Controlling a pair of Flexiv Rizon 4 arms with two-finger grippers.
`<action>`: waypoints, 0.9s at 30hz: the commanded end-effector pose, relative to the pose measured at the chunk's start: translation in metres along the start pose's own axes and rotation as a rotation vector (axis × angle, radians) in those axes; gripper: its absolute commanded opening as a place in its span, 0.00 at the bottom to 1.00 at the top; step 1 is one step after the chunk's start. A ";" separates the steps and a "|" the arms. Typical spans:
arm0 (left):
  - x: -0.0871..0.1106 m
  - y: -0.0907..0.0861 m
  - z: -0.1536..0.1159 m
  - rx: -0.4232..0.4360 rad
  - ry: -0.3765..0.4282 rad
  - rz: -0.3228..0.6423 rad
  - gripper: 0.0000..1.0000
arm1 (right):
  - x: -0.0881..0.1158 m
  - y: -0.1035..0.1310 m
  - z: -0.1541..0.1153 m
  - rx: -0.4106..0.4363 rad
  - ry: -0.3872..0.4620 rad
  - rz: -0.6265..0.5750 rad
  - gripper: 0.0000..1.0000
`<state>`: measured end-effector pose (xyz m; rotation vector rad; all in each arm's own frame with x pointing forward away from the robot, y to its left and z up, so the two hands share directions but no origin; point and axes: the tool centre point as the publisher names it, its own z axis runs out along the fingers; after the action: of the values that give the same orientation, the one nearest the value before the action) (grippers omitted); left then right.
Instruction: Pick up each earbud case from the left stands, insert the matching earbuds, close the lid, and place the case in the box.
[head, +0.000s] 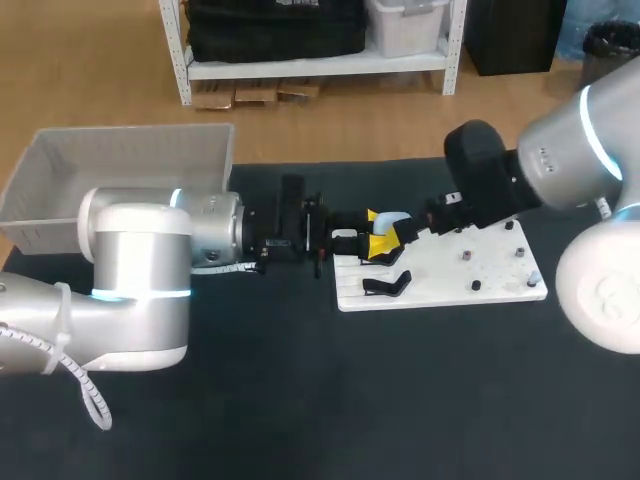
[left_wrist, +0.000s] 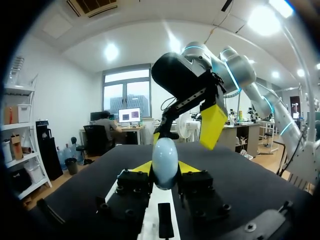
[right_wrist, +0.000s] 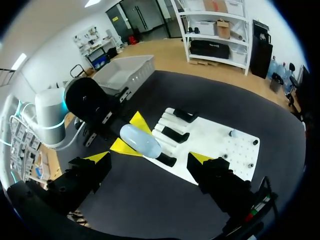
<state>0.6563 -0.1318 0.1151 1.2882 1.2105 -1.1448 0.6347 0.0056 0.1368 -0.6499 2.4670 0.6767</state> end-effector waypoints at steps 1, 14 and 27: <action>0.001 0.000 0.000 -0.003 -0.005 0.002 0.00 | 0.002 0.000 0.005 0.047 -0.005 0.004 1.00; 0.001 0.000 0.000 -0.003 -0.005 0.002 0.00 | -0.003 -0.009 0.008 0.069 -0.013 0.028 1.00; 0.001 0.000 0.000 -0.003 -0.005 0.002 0.00 | -0.009 -0.016 0.008 0.081 -0.023 0.049 1.00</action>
<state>0.6573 -0.1313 0.1152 1.2868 1.2116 -1.1435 0.6534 -0.0004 0.1296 -0.5648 2.4810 0.6298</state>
